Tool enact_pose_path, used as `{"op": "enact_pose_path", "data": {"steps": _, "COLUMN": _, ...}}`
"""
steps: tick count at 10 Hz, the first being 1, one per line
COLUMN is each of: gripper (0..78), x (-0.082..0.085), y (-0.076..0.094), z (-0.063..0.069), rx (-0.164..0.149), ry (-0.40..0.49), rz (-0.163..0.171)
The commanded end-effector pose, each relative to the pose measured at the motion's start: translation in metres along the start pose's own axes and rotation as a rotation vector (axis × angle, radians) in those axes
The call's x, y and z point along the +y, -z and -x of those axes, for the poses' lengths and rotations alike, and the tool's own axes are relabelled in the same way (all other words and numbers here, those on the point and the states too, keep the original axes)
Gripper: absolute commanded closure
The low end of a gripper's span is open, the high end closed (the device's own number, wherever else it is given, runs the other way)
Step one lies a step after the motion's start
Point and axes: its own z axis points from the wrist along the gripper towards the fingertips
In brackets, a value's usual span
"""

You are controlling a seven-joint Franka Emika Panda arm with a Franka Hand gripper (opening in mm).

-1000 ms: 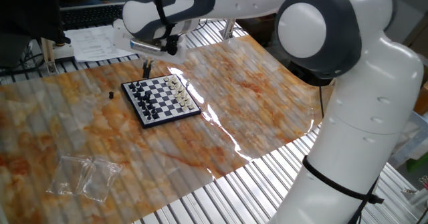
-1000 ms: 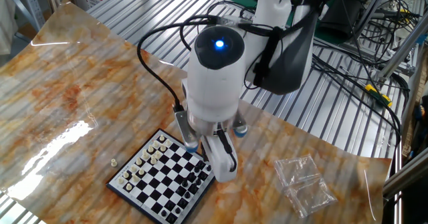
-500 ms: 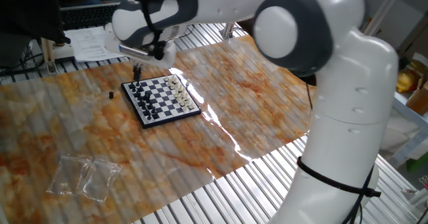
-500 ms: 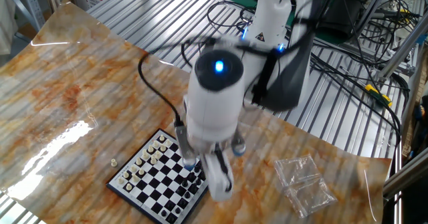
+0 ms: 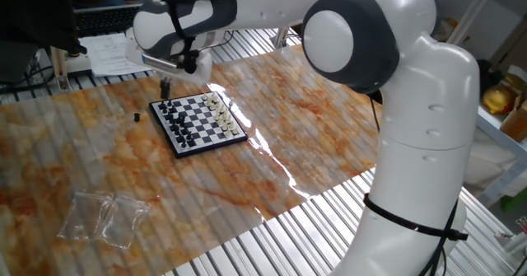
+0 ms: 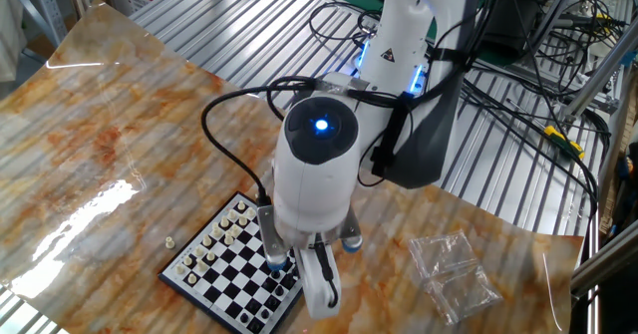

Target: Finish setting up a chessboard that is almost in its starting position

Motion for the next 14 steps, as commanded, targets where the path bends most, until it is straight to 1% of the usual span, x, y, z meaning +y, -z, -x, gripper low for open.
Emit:
{"op": "enact_pose_path", "data": {"steps": 1, "gripper": 77.6, "x": 0.0168, "y": -0.0101, "z": 0.0090, "rx": -0.010, "ry": -0.030, "rz": 0.008}}
{"op": "enact_pose_path", "data": {"steps": 4, "gripper": 77.6, "x": 0.0254, "y": -0.0174, "z": 0.0150, "rx": -0.013, "ry": -0.059, "rz": 0.005}}
{"op": "enact_pose_path", "data": {"steps": 5, "gripper": 77.6, "x": 0.0256, "y": -0.0171, "z": 0.0144, "rx": -0.023, "ry": -0.059, "rz": -0.003}}
{"op": "enact_pose_path", "data": {"steps": 7, "gripper": 77.6, "x": 0.0260, "y": -0.0160, "z": 0.0129, "rx": -0.023, "ry": -0.061, "rz": -0.003}}
{"op": "enact_pose_path", "data": {"steps": 8, "gripper": 77.6, "x": 0.0260, "y": -0.0158, "z": 0.0126, "rx": -0.029, "ry": -0.064, "rz": -0.009}}
{"op": "enact_pose_path", "data": {"steps": 9, "gripper": 77.6, "x": 0.0260, "y": -0.0158, "z": 0.0126, "rx": -0.045, "ry": -0.070, "rz": -0.023}}
{"op": "enact_pose_path", "data": {"steps": 10, "gripper": 77.6, "x": 0.0260, "y": -0.0158, "z": 0.0126, "rx": -0.047, "ry": -0.071, "rz": -0.021}}
{"op": "enact_pose_path", "data": {"steps": 12, "gripper": 77.6, "x": 0.0260, "y": -0.0158, "z": 0.0126, "rx": -0.041, "ry": -0.070, "rz": -0.023}}
{"op": "enact_pose_path", "data": {"steps": 13, "gripper": 77.6, "x": 0.0260, "y": -0.0158, "z": 0.0126, "rx": -0.026, "ry": -0.058, "rz": -0.018}}
{"op": "enact_pose_path", "data": {"steps": 14, "gripper": 77.6, "x": 0.0260, "y": -0.0158, "z": 0.0126, "rx": -0.025, "ry": -0.042, "rz": -0.021}}
